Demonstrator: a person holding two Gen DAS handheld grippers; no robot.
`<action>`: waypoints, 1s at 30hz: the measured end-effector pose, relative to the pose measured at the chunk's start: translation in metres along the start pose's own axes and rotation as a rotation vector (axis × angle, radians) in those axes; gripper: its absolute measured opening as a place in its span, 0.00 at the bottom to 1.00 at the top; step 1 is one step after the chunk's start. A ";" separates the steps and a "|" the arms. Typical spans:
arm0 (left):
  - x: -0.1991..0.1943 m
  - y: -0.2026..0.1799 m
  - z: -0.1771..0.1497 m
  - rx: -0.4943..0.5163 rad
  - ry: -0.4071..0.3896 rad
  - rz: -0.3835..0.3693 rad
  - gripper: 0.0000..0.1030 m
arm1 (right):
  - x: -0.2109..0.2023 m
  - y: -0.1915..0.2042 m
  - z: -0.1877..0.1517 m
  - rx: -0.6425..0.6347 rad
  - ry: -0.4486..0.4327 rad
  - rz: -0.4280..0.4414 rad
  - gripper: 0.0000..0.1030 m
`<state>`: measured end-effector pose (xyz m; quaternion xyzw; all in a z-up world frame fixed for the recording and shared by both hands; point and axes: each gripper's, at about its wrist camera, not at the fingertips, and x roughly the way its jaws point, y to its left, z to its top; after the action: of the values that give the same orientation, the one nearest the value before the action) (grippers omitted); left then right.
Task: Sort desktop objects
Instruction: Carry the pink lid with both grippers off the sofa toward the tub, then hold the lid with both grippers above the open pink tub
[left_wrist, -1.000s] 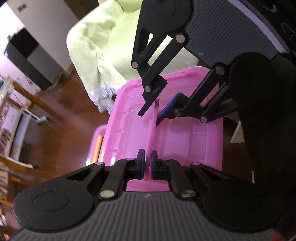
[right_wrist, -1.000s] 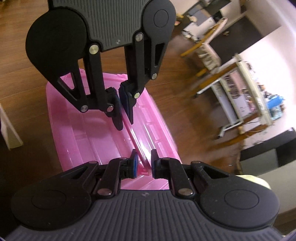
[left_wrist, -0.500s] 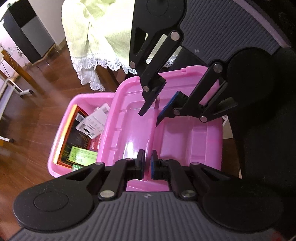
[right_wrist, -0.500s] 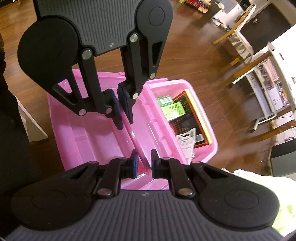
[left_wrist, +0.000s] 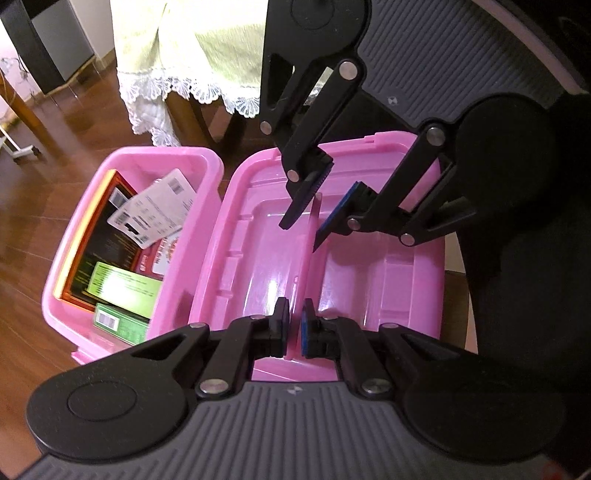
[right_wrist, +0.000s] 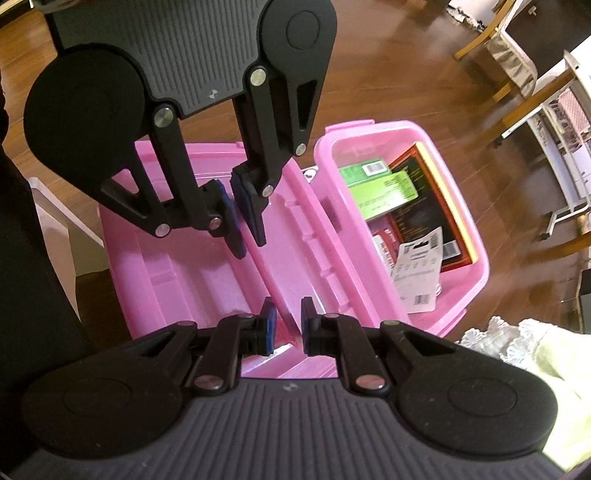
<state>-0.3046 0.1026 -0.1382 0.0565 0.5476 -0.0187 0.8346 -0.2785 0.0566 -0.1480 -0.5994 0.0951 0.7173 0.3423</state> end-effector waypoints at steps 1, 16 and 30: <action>0.002 0.000 0.000 -0.003 0.002 -0.004 0.04 | 0.002 -0.001 -0.001 0.001 0.003 0.004 0.10; 0.018 0.009 -0.004 -0.022 0.027 -0.038 0.04 | 0.017 -0.003 -0.004 0.008 0.019 0.037 0.10; 0.014 0.012 -0.002 -0.016 0.023 -0.018 0.04 | 0.015 -0.006 -0.003 0.018 0.004 0.018 0.10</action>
<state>-0.2995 0.1152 -0.1505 0.0450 0.5577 -0.0213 0.8286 -0.2732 0.0653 -0.1611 -0.5968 0.1075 0.7183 0.3412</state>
